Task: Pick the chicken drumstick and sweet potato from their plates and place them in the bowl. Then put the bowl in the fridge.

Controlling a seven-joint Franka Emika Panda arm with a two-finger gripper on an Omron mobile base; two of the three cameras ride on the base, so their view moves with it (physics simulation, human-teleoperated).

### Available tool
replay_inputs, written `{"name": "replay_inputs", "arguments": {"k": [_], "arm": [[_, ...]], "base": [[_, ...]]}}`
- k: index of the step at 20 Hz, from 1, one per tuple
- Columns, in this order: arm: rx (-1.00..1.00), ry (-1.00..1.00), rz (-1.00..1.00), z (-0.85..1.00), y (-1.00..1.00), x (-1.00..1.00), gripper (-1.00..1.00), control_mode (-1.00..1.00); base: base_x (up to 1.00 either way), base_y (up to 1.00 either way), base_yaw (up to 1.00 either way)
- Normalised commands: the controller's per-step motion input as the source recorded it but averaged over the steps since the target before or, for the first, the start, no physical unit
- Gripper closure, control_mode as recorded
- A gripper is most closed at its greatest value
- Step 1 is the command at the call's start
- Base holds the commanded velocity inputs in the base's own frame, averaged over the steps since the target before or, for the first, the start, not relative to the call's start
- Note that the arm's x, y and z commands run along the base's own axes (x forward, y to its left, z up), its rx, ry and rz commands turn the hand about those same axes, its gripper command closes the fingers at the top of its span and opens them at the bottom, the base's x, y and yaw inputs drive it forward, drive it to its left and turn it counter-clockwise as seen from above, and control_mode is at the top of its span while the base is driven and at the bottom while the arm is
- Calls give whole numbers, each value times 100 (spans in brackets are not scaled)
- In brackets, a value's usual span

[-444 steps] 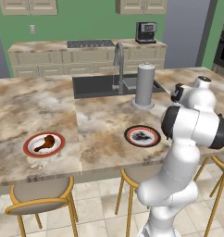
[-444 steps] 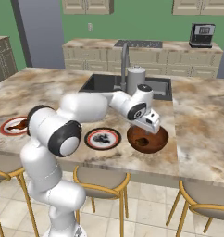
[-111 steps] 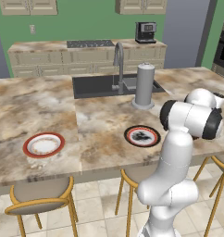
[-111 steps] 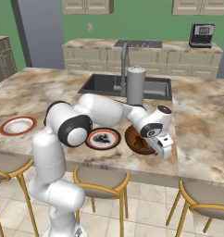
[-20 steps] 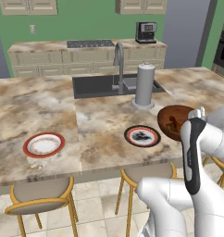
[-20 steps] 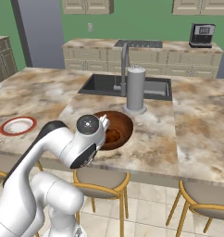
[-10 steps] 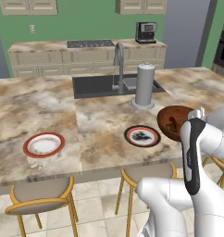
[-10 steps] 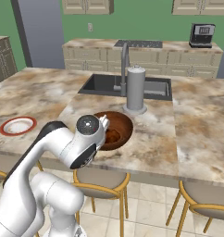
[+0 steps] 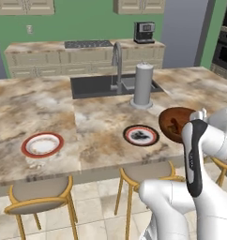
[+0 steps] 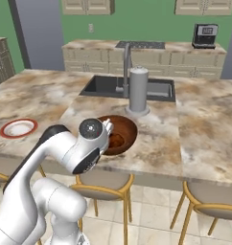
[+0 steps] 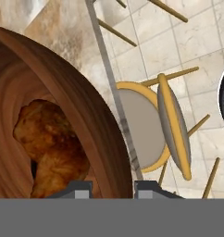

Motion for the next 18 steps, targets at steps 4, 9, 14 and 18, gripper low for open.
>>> {"name": "replay_inputs", "arguments": {"k": [4, 9, 14, 18], "arm": [[0, 0, 0, 0, 0, 0, 100, 100], [0, 0, 0, 0, 0, 0, 100, 100], [0, 0, 0, 0, 0, 0, 100, 100], [0, 0, 0, 0, 0, 0, 100, 100]], "base": [[-15, -2, -54], [0, 5, -93], [0, 4, -95], [9, -4, -77]]}}
